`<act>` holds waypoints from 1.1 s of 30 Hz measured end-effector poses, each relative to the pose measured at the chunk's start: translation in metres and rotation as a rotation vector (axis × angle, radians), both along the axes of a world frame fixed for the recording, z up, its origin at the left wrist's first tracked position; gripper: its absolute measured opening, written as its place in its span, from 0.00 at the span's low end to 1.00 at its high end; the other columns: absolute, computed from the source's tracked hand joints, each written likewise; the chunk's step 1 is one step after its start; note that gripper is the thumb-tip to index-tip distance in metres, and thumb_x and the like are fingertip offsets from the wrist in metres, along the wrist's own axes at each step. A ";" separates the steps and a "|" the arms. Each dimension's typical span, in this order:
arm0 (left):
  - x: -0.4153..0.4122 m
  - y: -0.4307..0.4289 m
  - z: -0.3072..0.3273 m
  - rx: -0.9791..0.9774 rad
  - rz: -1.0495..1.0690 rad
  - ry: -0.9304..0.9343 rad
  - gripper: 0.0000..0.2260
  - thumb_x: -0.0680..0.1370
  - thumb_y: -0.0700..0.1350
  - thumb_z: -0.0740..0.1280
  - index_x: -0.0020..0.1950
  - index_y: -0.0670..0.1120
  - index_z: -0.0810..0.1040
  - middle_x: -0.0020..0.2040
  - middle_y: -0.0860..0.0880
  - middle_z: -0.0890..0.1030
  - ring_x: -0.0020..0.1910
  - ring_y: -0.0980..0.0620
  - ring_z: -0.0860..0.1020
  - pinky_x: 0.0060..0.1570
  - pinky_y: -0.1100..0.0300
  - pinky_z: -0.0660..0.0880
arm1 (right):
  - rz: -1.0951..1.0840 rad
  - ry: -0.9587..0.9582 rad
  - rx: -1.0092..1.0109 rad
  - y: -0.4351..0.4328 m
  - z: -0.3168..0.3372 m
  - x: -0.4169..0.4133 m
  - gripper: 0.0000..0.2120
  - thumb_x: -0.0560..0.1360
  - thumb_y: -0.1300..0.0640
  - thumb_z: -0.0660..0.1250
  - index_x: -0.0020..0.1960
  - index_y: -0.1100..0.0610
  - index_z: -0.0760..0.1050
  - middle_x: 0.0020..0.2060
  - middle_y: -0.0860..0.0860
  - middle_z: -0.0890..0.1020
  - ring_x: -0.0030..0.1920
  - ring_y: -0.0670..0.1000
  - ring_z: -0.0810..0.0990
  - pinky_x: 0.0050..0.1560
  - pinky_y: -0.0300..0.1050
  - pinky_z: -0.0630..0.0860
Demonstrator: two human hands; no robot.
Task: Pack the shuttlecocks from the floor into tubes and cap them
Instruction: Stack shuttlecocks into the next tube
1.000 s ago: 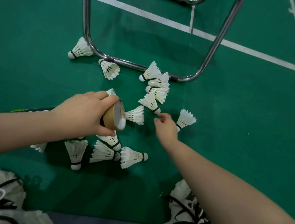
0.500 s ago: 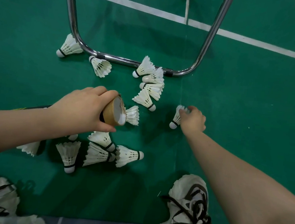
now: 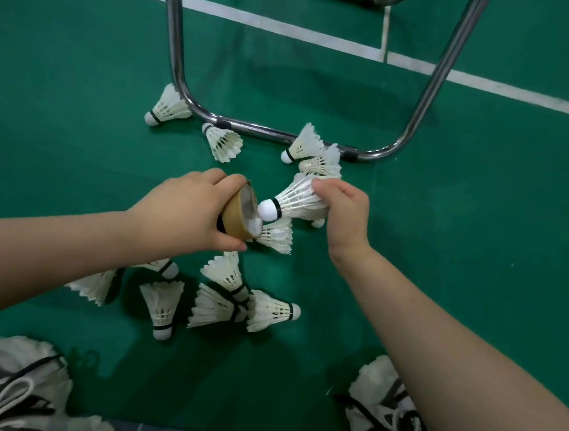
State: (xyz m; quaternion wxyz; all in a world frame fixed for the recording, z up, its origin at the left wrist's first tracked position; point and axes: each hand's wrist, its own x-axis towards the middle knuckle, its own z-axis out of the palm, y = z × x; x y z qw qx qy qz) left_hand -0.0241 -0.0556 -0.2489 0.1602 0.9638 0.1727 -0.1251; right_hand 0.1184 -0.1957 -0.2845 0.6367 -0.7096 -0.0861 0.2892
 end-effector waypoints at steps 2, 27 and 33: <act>-0.002 0.004 -0.001 -0.008 0.013 -0.011 0.36 0.64 0.67 0.70 0.66 0.53 0.64 0.53 0.52 0.73 0.50 0.50 0.73 0.45 0.56 0.73 | 0.115 -0.056 0.027 0.011 0.009 -0.010 0.13 0.73 0.65 0.66 0.30 0.58 0.77 0.24 0.46 0.75 0.29 0.44 0.72 0.34 0.35 0.70; 0.034 0.044 0.002 0.071 0.045 -0.119 0.37 0.65 0.64 0.71 0.67 0.49 0.65 0.55 0.48 0.73 0.53 0.45 0.73 0.49 0.52 0.73 | 0.279 0.111 -0.201 0.068 0.008 0.046 0.15 0.77 0.52 0.60 0.36 0.56 0.78 0.31 0.49 0.82 0.35 0.48 0.81 0.49 0.46 0.75; 0.041 0.052 -0.006 0.095 0.048 -0.101 0.36 0.65 0.63 0.71 0.67 0.49 0.65 0.55 0.47 0.73 0.53 0.44 0.72 0.47 0.52 0.72 | 0.058 -0.226 -0.669 0.043 -0.039 0.096 0.04 0.76 0.56 0.58 0.43 0.52 0.71 0.35 0.47 0.74 0.31 0.49 0.69 0.30 0.40 0.62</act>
